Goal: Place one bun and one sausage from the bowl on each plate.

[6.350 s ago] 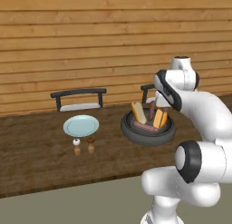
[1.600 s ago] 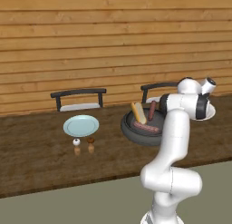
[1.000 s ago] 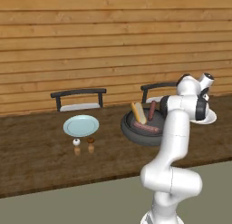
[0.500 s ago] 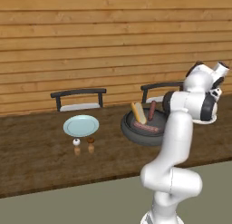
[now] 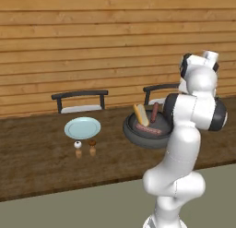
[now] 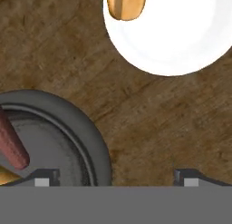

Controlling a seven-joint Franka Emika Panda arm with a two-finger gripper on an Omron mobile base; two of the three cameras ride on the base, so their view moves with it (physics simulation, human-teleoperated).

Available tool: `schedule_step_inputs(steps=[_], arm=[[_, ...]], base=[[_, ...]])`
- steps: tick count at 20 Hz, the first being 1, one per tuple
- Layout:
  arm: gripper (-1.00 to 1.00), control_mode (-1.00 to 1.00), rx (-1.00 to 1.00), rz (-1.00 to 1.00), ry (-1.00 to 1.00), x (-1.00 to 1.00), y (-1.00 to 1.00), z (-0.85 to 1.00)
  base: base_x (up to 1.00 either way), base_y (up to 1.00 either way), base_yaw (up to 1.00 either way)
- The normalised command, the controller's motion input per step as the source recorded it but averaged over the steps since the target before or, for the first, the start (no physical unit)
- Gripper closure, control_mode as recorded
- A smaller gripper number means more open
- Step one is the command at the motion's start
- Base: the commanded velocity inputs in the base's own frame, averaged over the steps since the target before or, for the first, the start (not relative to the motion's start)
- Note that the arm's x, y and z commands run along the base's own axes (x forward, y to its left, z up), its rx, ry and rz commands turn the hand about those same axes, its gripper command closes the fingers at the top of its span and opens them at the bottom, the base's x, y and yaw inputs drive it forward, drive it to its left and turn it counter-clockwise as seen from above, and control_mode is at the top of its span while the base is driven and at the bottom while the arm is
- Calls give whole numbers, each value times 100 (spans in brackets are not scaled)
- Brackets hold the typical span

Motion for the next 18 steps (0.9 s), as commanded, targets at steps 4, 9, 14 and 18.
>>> schedule_step_inputs(steps=[4,9,14,18], arm=[[-100,-100,-6,36,21,-13,100,7],[-100,-100,-3,30,17,0,100,0],[-100,-100,0,8,1,40,83,-20],[-100,-100,0,-5,-5,32,41,-65]], base=[[0,0,0],[0,0,0],[0,0,0],[0,0,0]])
